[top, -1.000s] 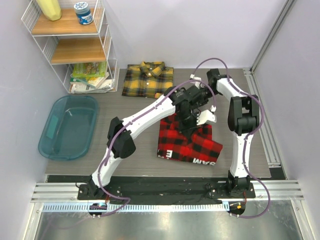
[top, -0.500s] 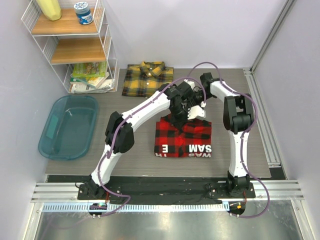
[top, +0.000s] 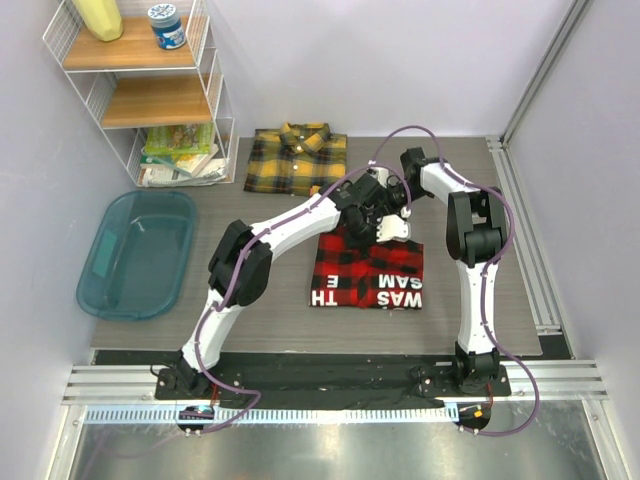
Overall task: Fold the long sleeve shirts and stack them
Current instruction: Fold the shirt
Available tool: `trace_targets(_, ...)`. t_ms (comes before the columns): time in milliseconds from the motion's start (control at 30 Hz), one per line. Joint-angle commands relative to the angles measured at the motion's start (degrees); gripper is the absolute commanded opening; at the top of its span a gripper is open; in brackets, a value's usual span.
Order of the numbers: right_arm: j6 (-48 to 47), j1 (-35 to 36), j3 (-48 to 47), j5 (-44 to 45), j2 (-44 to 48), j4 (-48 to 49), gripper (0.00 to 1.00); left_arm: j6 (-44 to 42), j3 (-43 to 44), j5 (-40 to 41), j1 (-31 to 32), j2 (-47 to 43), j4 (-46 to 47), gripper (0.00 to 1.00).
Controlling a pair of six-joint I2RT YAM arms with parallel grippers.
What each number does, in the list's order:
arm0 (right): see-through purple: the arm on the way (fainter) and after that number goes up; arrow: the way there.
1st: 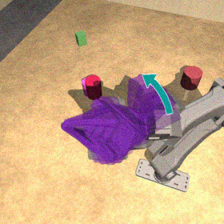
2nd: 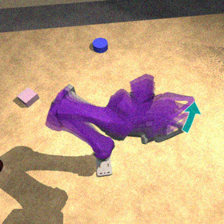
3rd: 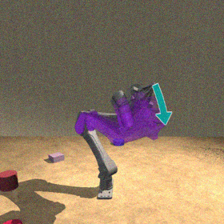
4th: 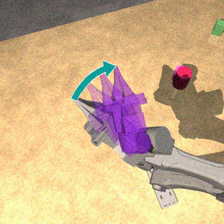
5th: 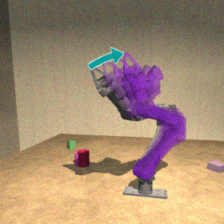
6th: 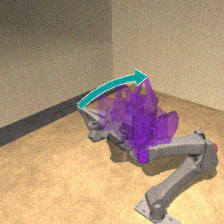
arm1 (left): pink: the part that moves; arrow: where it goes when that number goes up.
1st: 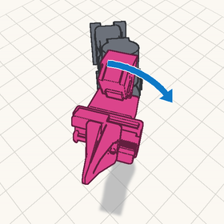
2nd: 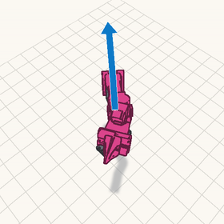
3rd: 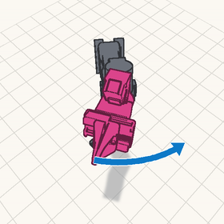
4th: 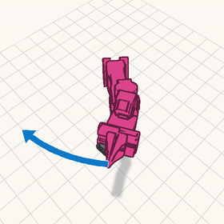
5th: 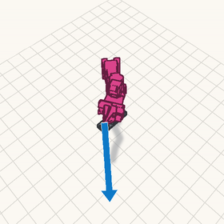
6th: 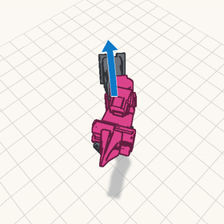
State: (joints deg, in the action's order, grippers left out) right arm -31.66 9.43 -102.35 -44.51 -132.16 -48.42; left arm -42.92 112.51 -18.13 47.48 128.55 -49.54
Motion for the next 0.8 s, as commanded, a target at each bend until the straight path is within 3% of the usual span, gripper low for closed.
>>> trace_targets(0,-1.83,0.50,0.83,-2.60,0.14,-1.06,0.13,0.55,-0.53,0.99,-0.37,-4.97,9.80,0.04)
trace_targets(300,-2.44,0.50,1.27,-2.60,-0.03,-1.41,0.12,1.44,-3.52,0.29,-0.37,-8.93,12.28,0.03)
trace_targets(633,-2.35,0.50,1.80,-4.00,0.41,-1.32,0.12,-0.24,-4.76,3.63,-1.08,-4.72,17.28,0.07)
trace_targets(733,-1.74,0.50,1.36,-4.09,0.23,-1.32,0.13,0.29,-3.53,4.59,-1.25,-2.96,18.42,0.16)
trace_targets(767,-1.39,0.59,1.18,-4.44,0.41,-1.41,0.14,0.64,-3.09,4.94,-1.25,-2.61,18.43,0.26)
